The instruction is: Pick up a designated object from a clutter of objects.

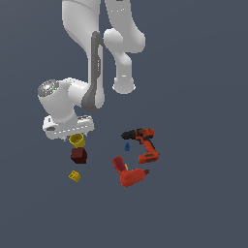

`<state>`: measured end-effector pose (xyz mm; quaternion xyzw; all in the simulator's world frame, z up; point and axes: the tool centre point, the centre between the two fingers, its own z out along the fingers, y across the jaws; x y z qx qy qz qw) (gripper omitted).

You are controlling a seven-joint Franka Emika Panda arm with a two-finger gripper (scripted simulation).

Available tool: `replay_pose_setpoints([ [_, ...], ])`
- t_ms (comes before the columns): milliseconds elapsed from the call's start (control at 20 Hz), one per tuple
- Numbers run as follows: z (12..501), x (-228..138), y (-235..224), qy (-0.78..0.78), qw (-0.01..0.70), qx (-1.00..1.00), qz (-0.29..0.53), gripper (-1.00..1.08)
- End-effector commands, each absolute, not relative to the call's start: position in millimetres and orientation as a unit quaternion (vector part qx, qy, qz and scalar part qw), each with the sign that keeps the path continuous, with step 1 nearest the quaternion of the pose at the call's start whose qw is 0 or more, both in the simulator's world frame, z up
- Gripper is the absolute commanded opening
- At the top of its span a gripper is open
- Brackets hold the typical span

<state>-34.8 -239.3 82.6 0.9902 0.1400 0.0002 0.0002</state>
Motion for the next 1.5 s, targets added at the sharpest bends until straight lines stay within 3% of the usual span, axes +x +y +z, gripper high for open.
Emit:
replay_pose_setpoints([
  [0, 70.3, -35.6, -239.0, 0.140, 0.000, 0.990, 0.000, 1.00],
  [450, 46.4, -35.2, -239.6, 0.141, 0.000, 0.990, 0.000, 1.00],
  [500, 46.4, -35.2, -239.6, 0.141, 0.000, 0.990, 0.000, -1.00],
  [1450, 64.9, -33.6, -223.6, 0.141, 0.001, 0.990, 0.000, -1.00],
])
